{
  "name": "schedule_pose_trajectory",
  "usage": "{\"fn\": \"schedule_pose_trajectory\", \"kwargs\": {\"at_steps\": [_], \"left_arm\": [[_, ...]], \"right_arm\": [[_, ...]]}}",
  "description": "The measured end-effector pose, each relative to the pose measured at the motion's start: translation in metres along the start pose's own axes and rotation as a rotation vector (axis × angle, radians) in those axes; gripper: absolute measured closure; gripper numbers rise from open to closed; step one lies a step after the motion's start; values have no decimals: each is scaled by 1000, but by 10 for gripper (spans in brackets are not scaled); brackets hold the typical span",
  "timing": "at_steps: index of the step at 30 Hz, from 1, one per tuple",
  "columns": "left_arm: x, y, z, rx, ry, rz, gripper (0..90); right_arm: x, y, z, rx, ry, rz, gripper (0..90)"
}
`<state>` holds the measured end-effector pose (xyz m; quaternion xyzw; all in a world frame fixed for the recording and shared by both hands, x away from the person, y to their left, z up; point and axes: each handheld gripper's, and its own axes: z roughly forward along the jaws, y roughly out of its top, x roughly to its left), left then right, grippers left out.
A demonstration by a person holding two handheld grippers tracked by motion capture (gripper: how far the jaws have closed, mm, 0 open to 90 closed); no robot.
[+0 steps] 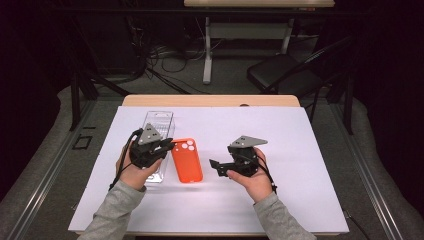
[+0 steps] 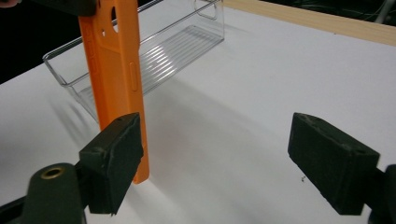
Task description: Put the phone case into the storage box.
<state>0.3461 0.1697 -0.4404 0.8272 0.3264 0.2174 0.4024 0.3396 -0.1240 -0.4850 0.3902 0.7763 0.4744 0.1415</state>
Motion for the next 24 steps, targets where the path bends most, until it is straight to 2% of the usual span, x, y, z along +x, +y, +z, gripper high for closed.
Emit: {"fn": "schedule_pose_trajectory", "kwargs": {"at_steps": [9,19,24], "left_arm": [[3,0,1,-12,-1,-2,814],[4,1,1,-28,-13,-4,813],[5,1,2,-28,-6,-3,813]], "right_arm": [[-7,1,-5,3,-11,15,144],[-18,0,-11,6,-74,18,128],[-21,0,-14,6,-82,22,121]]}}
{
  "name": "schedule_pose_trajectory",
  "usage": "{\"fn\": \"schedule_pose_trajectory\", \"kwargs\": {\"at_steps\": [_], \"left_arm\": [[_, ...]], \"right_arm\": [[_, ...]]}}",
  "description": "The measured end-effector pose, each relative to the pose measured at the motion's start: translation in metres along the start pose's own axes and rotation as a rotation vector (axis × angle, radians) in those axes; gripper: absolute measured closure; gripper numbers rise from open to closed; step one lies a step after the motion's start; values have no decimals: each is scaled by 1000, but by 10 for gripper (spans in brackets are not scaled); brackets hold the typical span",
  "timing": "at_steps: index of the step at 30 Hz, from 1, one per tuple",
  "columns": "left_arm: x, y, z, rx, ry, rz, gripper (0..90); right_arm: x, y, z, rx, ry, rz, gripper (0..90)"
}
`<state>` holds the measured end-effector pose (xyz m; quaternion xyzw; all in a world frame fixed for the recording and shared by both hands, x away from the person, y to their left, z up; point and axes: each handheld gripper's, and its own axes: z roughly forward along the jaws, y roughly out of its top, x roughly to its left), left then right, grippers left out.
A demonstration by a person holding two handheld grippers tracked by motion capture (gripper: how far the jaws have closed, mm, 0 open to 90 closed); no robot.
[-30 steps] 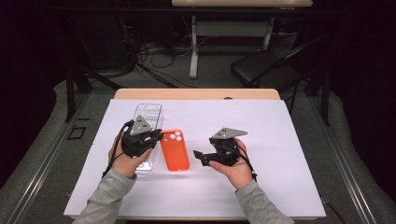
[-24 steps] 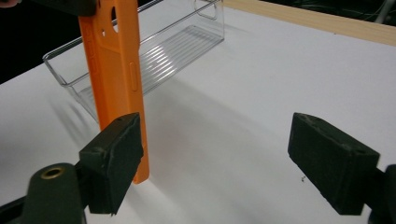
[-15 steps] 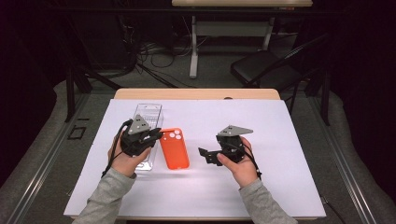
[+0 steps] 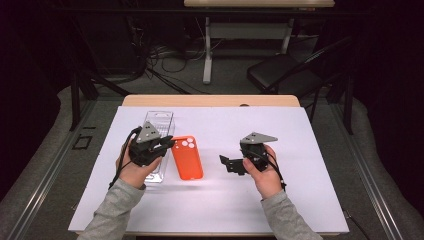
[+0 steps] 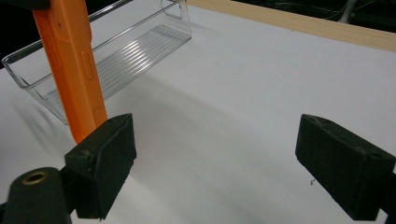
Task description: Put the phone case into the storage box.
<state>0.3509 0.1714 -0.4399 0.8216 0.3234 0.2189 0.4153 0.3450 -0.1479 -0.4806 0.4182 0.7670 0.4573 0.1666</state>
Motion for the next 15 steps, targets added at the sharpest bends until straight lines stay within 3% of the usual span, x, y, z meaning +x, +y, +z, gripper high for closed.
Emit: {"fn": "schedule_pose_trajectory", "kwargs": {"at_steps": [15], "left_arm": [[10,11,4,5,-17,-1,812]], "right_arm": [[-11,2,-6,-11,-26,26,121]]}}
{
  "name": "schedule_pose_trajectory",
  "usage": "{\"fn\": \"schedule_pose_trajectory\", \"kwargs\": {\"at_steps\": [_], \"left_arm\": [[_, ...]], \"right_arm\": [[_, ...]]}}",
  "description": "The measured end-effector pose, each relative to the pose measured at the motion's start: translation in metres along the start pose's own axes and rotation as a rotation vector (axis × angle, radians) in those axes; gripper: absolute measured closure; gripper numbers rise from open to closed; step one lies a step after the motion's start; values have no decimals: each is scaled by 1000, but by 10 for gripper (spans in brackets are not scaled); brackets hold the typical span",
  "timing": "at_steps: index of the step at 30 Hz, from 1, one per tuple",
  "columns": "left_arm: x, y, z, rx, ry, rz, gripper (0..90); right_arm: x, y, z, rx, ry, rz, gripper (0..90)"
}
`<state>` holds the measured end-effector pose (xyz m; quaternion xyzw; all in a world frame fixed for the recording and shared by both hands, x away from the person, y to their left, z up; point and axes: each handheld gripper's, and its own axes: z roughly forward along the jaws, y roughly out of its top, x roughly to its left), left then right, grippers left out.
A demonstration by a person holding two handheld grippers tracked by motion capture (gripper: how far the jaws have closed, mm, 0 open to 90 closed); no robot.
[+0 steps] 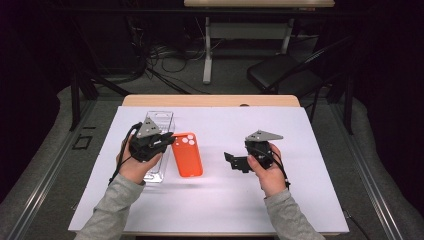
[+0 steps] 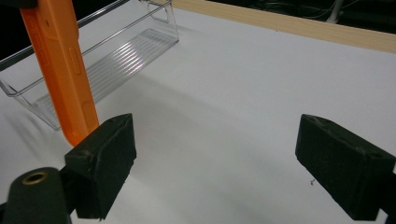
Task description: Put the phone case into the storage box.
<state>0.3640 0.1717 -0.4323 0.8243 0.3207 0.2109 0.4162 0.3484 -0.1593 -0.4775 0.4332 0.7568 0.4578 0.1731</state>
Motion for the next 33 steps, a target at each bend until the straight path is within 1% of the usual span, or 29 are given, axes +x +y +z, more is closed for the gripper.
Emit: {"fn": "schedule_pose_trajectory", "kwargs": {"at_steps": [4,6,8,14,15,19,21,25,29,33], "left_arm": [[7,6,3,11,0,-8,812],[10,8,4,14,-12,-21,812],[14,10,6,15,-19,-26,812],[21,17,11,24,-30,-26,811],[22,19,12,26,-31,-21,812],[25,25,14,33,-19,-7,812],[28,28,16,32,-20,1,812],[33,34,18,39,-10,3,812],[41,40,19,34,0,2,812],[50,47,20,28,27,-4,812]], "right_arm": [[-1,0,0,1,-4,5,121],[-2,0,1,3,-4,8,121],[-2,1,1,3,-3,9,121],[-3,1,2,9,-1,9,122],[-3,1,2,9,0,12,121],[-3,0,2,12,2,14,122],[-3,0,2,14,1,14,122],[-4,1,1,11,0,16,122],[-5,1,1,9,1,16,122],[-6,0,1,9,-1,18,122]]}}
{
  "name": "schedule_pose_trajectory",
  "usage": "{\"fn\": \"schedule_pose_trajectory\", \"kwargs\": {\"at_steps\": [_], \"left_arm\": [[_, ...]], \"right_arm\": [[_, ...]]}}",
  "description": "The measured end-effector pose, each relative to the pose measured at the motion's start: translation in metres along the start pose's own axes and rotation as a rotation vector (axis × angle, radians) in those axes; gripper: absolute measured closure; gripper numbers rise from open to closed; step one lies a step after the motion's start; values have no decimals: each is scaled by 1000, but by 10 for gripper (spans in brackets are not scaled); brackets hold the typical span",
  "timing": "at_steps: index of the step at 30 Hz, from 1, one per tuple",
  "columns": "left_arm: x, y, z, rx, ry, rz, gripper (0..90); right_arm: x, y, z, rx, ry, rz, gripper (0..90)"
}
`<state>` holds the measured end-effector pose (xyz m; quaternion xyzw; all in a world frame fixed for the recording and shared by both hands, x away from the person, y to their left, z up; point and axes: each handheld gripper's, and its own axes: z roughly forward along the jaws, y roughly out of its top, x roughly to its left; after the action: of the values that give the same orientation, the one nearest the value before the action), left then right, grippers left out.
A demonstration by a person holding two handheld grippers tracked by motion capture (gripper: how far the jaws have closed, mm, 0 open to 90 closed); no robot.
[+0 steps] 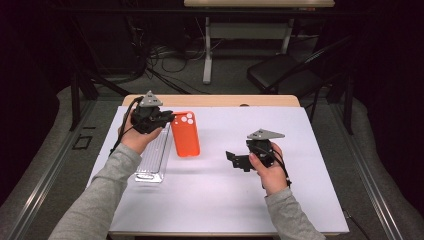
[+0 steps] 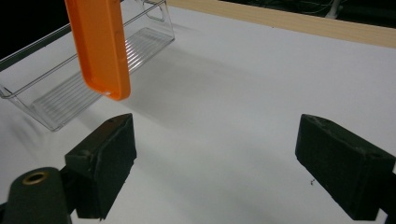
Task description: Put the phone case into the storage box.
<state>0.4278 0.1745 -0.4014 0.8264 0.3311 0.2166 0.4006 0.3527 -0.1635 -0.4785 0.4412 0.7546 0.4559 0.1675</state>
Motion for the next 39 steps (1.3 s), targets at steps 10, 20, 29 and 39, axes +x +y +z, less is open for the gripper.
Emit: {"fn": "schedule_pose_trajectory", "kwargs": {"at_steps": [10,20,29,39], "left_arm": [[18,11,1,4,40,-6,812],[31,12,5,-6,84,-9,811],[42,16,4,2,114,10,812],[54,22,3,-9,164,70,812]], "right_arm": [[0,-1,0,7,-3,-3,122],[0,-1,2,12,-4,-10,124],[0,-1,3,22,-7,-12,125],[-1,-3,1,21,-13,-7,127]]}}
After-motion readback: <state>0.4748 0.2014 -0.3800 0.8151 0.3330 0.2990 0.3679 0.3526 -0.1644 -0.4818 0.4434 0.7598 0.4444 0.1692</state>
